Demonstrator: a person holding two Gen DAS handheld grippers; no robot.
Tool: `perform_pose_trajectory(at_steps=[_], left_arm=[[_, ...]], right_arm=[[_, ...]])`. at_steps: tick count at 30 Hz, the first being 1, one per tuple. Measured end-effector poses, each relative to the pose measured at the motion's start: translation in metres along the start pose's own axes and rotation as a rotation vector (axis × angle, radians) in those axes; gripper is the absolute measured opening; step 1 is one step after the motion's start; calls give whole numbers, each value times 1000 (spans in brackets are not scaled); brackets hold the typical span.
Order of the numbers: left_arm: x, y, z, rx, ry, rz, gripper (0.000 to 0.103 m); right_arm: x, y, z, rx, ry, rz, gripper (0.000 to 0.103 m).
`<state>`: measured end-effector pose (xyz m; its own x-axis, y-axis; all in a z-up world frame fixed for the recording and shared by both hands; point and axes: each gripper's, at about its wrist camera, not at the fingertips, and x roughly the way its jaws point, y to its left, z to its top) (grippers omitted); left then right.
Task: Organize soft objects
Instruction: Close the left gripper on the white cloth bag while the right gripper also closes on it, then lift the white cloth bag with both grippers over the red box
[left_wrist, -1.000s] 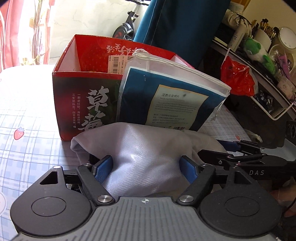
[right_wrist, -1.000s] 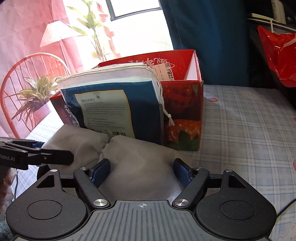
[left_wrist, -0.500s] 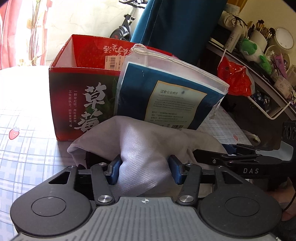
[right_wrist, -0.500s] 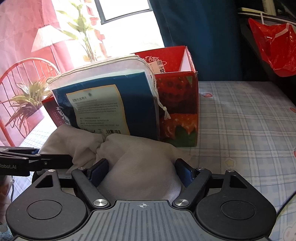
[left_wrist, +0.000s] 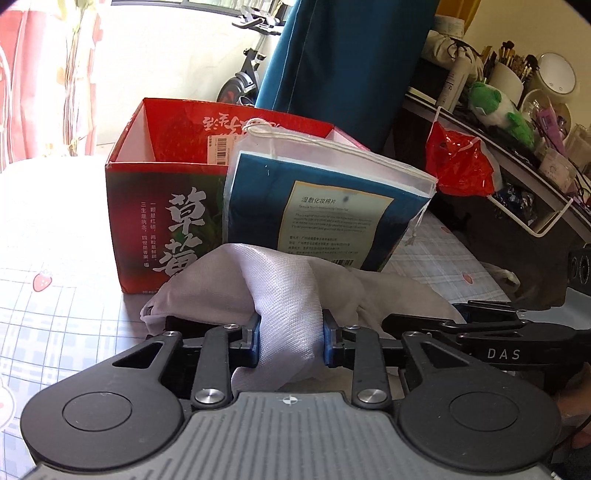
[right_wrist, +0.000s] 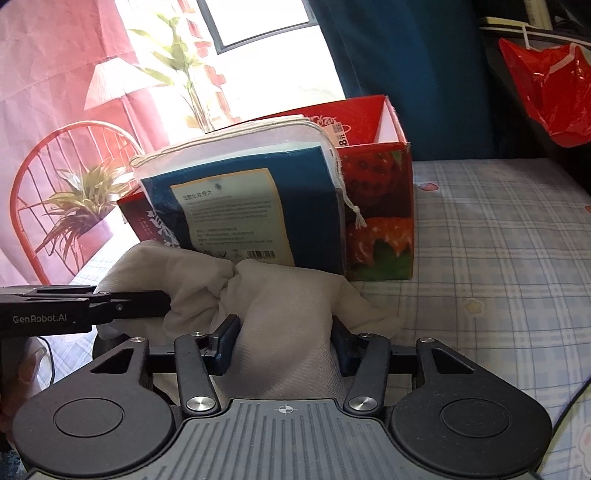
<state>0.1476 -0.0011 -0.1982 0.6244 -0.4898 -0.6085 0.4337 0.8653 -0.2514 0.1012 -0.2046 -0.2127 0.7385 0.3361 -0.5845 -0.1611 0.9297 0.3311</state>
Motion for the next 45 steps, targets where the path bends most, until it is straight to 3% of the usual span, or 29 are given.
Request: perform_pose_trajectory(at_steps=[12, 27, 45], left_arm=[[-23, 20, -22, -145, 6, 5, 33], [-18, 18, -35, -125, 7, 16, 40], [-45, 0, -36, -74, -70, 24, 29]], right_arm=[[-9, 14, -9, -37, -14, 61, 45], [-12, 6, -22, 9, -20, 82, 48], [-38, 25, -18, -38, -91, 109, 30]])
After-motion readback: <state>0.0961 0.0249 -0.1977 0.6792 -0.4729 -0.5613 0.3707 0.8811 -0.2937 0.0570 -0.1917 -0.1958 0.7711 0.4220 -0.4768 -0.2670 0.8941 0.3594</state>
